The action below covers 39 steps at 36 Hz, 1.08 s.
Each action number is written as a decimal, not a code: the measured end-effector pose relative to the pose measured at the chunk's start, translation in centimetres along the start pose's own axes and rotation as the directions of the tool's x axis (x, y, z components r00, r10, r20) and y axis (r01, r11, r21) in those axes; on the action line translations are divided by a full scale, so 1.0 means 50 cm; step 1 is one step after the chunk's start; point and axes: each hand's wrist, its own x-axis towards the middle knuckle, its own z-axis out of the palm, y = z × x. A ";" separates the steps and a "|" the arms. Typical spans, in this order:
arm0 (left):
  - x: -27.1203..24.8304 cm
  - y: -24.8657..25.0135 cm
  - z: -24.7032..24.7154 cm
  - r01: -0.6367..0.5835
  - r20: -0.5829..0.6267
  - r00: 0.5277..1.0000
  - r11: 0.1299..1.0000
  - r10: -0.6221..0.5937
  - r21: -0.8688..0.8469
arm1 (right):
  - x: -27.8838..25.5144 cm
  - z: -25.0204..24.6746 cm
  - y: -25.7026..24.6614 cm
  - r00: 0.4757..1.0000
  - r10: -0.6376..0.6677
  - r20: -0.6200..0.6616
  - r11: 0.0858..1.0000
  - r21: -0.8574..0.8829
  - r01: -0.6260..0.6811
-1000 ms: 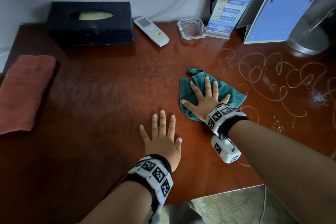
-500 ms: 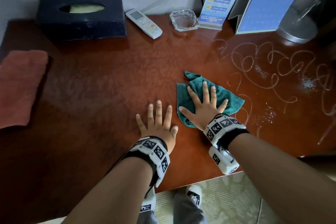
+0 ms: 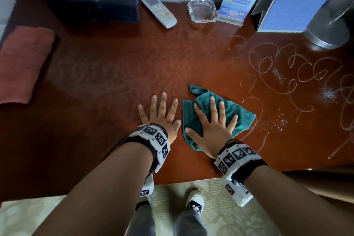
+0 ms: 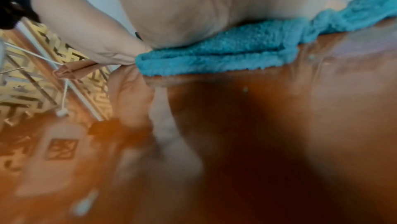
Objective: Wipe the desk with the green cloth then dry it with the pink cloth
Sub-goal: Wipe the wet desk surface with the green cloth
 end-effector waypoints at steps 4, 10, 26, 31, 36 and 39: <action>0.003 0.000 0.002 0.006 -0.008 1.000 1.000 -0.006 -0.004 | -0.023 0.012 0.009 0.999 -0.046 0.014 0.999 -0.027 0.046; 0.002 0.000 -0.002 0.006 0.001 1.000 1.000 -0.006 -0.014 | -0.062 0.021 0.037 0.987 -0.157 0.035 0.984 -0.077 0.159; -0.002 -0.001 -0.006 0.001 -0.003 1.000 1.000 -0.001 -0.027 | -0.097 0.027 0.011 0.976 0.216 -0.016 0.946 0.251 -0.205; -0.007 0.001 -0.009 0.009 -0.010 1.000 1.000 -0.009 -0.022 | -0.077 0.051 -0.024 0.986 0.097 -0.134 0.975 0.213 -0.067; -0.009 0.002 -0.009 0.011 -0.017 1.000 1.000 -0.011 -0.024 | -0.078 0.061 -0.030 0.983 0.012 -0.185 0.992 0.126 0.012; -0.010 0.002 -0.008 0.010 -0.022 1.000 1.000 -0.010 -0.029 | -0.088 0.064 -0.022 0.980 -0.063 -0.189 0.991 0.102 0.083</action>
